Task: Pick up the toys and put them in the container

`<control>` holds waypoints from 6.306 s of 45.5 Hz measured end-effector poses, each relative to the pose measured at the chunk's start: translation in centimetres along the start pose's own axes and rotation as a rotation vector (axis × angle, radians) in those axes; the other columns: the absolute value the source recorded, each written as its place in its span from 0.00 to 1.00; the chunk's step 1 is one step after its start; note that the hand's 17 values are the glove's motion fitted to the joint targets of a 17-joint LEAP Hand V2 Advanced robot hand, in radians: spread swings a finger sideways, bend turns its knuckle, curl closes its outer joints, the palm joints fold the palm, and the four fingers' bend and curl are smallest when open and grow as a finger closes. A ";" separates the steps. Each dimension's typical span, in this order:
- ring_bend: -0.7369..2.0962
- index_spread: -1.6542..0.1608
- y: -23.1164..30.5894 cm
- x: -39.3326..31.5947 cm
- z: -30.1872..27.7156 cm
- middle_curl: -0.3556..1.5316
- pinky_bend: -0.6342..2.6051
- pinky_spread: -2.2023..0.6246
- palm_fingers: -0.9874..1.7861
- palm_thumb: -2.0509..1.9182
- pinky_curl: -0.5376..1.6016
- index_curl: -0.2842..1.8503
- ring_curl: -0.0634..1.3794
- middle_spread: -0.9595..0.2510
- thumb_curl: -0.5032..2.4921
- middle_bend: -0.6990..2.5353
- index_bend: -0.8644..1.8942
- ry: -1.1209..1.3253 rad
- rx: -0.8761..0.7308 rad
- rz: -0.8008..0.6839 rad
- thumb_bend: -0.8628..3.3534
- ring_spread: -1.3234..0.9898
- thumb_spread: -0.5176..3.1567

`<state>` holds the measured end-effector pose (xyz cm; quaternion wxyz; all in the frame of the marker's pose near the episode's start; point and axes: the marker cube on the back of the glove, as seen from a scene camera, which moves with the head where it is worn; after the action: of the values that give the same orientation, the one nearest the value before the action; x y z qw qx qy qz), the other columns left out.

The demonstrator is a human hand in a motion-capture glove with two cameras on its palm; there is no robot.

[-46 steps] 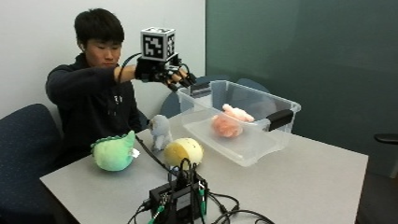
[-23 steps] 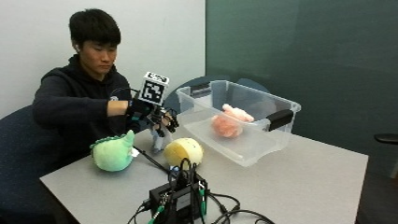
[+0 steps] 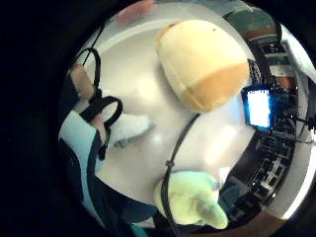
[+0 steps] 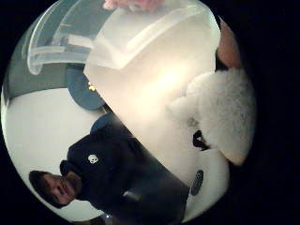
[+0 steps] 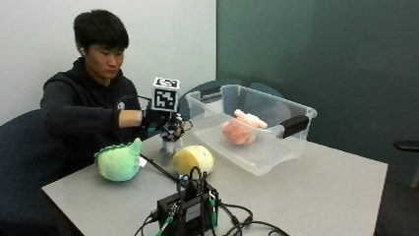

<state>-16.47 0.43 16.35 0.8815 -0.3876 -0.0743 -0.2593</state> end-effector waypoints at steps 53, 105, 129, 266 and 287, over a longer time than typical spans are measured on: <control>0.38 0.74 -10.5 0.3 -19.7 0.49 0.49 0.76 0.35 0.59 0.41 0.37 0.29 0.71 0.35 0.28 0.38 -0.155 0.286 0.258 0.19 0.53 0.43; 0.57 0.81 -7.2 12.9 2.8 0.40 0.59 0.73 0.46 0.64 0.44 0.22 0.38 0.78 0.31 0.29 0.31 -0.082 -0.114 0.456 0.23 0.54 0.48; 0.67 0.77 -6.4 6.7 -11.6 0.52 0.58 0.66 0.62 0.73 0.45 0.21 0.45 0.58 0.39 0.40 0.38 -0.083 0.280 0.332 0.24 0.42 0.35; 0.49 0.72 13.7 17.4 3.9 0.51 0.24 0.76 0.58 0.71 0.33 0.44 0.21 0.67 0.39 0.52 0.60 -0.055 0.177 0.168 0.24 0.42 0.38; 0.38 0.73 10.4 11.3 -2.5 0.58 0.25 0.76 0.42 0.70 0.35 0.57 0.18 0.68 0.45 0.60 0.71 -0.211 0.269 0.091 0.23 0.41 0.32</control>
<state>-1.68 -0.01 11.68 0.9235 -0.2940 -0.1831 -0.1648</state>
